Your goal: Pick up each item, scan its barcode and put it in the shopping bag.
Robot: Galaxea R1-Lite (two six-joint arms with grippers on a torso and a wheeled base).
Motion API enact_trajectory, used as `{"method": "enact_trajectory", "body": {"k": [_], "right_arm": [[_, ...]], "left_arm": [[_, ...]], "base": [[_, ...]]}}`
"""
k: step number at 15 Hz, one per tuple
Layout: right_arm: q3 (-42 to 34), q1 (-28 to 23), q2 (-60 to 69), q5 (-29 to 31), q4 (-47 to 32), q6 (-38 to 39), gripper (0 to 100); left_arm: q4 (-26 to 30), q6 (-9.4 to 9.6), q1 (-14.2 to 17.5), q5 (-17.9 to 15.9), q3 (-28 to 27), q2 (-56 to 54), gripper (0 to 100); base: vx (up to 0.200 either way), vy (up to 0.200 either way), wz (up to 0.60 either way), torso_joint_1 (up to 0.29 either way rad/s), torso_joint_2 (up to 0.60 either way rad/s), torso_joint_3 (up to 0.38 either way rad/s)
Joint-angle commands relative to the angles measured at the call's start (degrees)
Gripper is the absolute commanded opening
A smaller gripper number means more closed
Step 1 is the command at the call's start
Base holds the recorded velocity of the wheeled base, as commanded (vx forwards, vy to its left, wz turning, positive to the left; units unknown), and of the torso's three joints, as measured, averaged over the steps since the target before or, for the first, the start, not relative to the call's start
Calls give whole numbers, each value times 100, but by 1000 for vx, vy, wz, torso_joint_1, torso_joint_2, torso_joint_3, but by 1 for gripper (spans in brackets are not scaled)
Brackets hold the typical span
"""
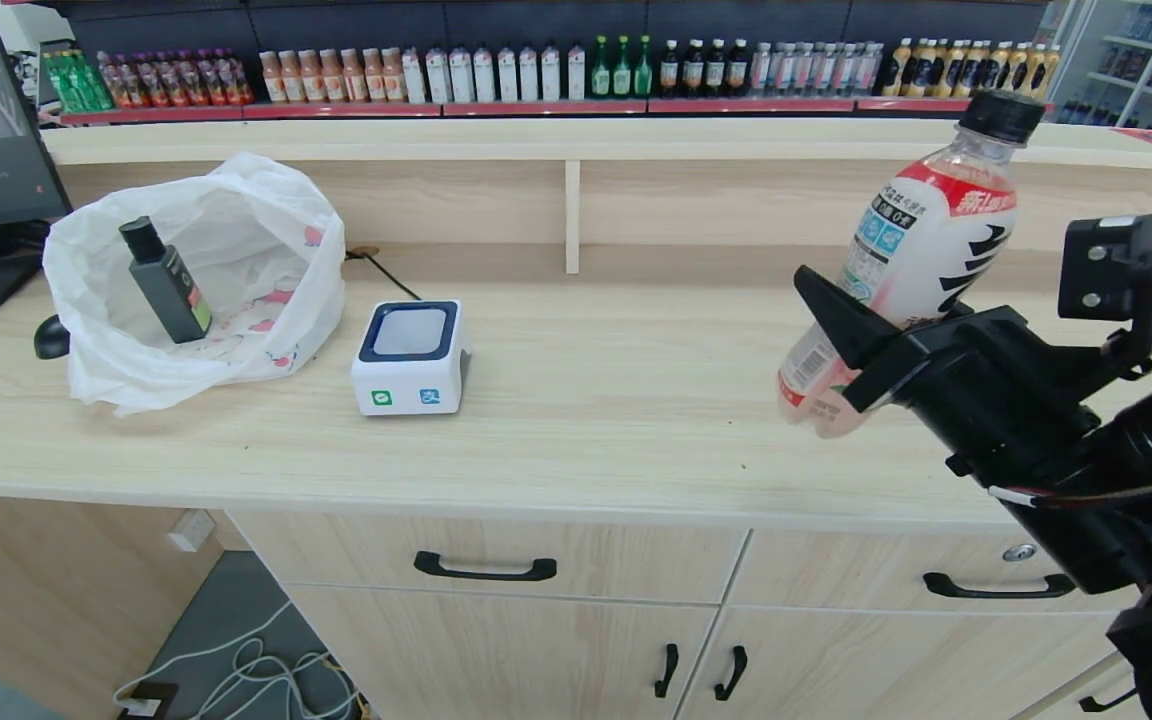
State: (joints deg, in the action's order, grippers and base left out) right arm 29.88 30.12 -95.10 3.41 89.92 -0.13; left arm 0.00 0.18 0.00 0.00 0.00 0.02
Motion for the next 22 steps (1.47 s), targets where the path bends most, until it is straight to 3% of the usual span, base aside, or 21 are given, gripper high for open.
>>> {"method": "enact_trajectory", "body": {"k": [1,14,22], "right_arm": [[132,-6,-70,-16,8,5,0],[378,-15,-281,-7,8,75,0],[484,2,-220,344,8,66,0]], "left_arm": [[0,-1,0,0,0,-2,100],[0,-18,0,0,0,-2,100],[0,-9,0,0,0,-2,100]], "base": [[0,200,0,-2,-2,2],[0,200,0,2,3,5],[0,175,0,1,1,3]]}}
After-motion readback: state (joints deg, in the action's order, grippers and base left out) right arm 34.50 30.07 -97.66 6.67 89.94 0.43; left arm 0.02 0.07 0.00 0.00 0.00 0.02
